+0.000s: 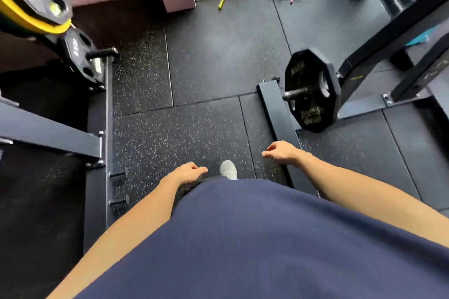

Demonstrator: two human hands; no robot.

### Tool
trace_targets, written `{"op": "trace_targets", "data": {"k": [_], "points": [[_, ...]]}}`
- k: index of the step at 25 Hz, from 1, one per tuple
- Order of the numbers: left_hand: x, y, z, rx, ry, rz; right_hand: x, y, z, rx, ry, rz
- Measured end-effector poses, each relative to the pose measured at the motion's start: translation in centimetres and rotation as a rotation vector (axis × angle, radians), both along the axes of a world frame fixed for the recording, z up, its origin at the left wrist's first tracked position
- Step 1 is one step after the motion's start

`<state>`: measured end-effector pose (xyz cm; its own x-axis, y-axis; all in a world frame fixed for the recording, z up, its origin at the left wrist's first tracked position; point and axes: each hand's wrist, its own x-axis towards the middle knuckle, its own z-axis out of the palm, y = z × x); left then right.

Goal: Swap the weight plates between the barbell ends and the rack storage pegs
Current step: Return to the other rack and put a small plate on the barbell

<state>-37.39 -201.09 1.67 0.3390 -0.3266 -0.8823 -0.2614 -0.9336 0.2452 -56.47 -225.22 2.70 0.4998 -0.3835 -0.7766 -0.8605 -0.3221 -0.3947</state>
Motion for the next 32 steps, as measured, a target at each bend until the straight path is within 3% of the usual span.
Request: {"op": "trace_targets", "data": {"k": [7, 14, 20, 32], "points": [[15.1, -11.3, 1.2, 0.0, 0.009, -0.036, 14.4, -11.3, 0.8, -0.043, -0.009, 0.021], [27.6, -21.8, -1.1, 0.019, 0.022, 0.031, 27.7, -22.3, -1.4, -0.009, 0.021, 0.049], [38.4, -31.5, 0.4, -0.009, -0.027, 0.107, 39.3, -33.0, -0.6, -0.019, 0.035, 0.06], [58.5, -43.1, 0.2, -0.034, -0.016, 0.206, 60.6, -44.6, -1.2, -0.018, 0.138, 0.137]]}}
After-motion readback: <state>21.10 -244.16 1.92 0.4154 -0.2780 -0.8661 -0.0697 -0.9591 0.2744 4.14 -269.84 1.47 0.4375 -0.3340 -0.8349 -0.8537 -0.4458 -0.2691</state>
